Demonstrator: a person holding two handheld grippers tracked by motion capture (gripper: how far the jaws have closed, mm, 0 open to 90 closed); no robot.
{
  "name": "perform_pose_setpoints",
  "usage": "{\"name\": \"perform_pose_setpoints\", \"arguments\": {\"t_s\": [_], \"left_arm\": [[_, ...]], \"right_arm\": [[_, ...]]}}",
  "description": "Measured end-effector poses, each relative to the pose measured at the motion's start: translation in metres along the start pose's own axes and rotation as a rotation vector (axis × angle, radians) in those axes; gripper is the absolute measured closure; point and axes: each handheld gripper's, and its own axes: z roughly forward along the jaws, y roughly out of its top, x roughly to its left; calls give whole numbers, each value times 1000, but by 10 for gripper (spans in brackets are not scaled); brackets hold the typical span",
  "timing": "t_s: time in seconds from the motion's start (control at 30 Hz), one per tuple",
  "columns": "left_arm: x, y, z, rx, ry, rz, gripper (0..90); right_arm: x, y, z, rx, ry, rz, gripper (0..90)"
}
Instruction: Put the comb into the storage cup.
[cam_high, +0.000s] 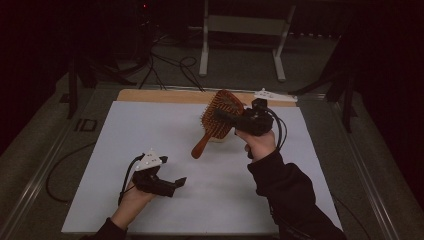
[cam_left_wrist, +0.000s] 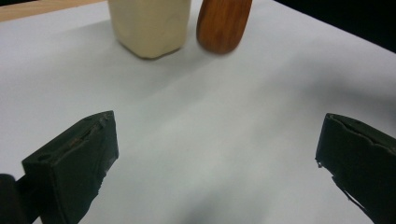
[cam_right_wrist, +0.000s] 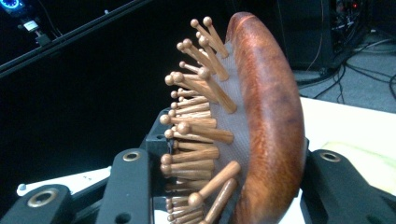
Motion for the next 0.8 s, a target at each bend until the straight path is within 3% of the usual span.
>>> {"name": "perform_pose_setpoints", "arguments": {"t_s": [0.2, 0.33, 0.37, 0.67, 0.8], "left_arm": [[2, -8, -4, -14, 39, 18, 0], [3, -10, -5, -10, 41, 21, 0], [4, -14, -6, -11, 41, 27, 0], [5, -20, -11, -18, 35, 34, 0], [7, -25, -15, -25, 63, 56, 0]], "right_arm": [[1, 16, -1, -18, -29, -48, 529], [1, 22, -2, -24, -41, -63, 528], [-3, 31, -4, -31, -55, -69, 528], [-13, 53, -10, -72, -101, -92, 528], [-19, 61, -13, -96, -131, -98, 528]]}}
